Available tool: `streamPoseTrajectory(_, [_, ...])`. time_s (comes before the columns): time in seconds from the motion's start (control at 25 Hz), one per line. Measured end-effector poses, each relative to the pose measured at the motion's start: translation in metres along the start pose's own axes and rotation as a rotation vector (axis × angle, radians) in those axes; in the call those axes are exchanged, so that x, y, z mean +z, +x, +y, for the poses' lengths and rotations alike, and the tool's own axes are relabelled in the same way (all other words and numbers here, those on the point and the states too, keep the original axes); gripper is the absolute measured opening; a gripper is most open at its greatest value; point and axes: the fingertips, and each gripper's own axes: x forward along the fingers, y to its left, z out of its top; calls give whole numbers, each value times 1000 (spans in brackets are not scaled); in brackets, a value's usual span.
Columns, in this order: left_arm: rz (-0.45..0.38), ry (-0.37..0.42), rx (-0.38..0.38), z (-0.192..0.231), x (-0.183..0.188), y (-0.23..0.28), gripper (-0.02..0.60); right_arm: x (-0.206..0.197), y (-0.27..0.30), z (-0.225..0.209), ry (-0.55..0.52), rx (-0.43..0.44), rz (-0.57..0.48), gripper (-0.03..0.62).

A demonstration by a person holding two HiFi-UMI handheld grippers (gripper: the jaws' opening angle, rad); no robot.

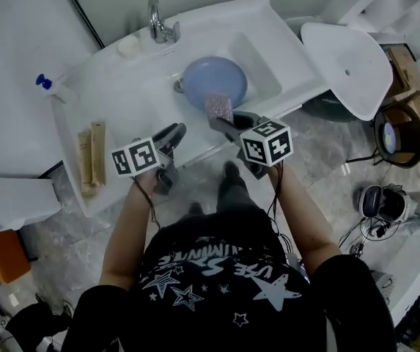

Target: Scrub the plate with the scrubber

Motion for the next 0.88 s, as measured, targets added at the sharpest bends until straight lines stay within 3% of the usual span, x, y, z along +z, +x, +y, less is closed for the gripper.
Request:
streamPoseTrajectory(0.2, [20, 76, -34, -20, -16, -29, 118, -18, -34, 33, -27, -21, -1, 83])
streamPoseTrajectory(0.44, [57, 118, -63, -42, -45, -42, 118, -27, -74, 41, 33, -83, -57, 83])
streamPoseTrajectory(0.68, [116, 230, -48, -54, -77, -52, 118, -55, -87, 54, 53, -54, -42, 83])
streamPoseTrajectory(0.88, [112, 295, -6, -70, -101, -53, 119, -82, -98, 63, 74, -18, -49, 83])
